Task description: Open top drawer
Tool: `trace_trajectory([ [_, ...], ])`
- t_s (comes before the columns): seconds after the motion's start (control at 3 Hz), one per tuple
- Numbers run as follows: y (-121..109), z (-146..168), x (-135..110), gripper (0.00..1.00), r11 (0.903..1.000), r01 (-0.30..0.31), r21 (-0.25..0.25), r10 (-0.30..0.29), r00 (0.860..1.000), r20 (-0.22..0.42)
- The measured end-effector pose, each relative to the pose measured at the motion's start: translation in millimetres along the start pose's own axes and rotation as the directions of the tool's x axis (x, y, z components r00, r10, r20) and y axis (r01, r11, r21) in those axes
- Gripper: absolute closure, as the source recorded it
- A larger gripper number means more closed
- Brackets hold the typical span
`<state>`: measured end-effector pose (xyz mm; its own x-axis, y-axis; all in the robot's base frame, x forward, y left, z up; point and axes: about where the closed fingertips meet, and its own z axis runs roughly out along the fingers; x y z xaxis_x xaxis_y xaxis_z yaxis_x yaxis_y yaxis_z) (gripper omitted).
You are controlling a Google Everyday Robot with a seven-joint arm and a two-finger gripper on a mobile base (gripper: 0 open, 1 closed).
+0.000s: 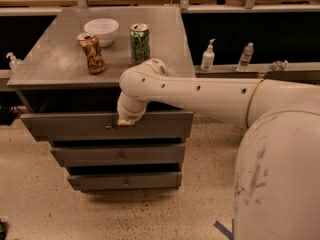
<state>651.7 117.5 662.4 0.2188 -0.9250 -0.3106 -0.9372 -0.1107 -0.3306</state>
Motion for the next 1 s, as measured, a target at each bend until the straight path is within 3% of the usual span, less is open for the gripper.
trace_trajectory([
  [0.33, -1.0, -2.7, -1.0, 0.59, 1.0, 0.0, 0.0, 0.0, 1.0, 0.0],
  [1.0, -1.8, -5.1, -1.8, 0.13, 1.0, 0.0, 0.0, 0.0, 1.0, 0.0],
])
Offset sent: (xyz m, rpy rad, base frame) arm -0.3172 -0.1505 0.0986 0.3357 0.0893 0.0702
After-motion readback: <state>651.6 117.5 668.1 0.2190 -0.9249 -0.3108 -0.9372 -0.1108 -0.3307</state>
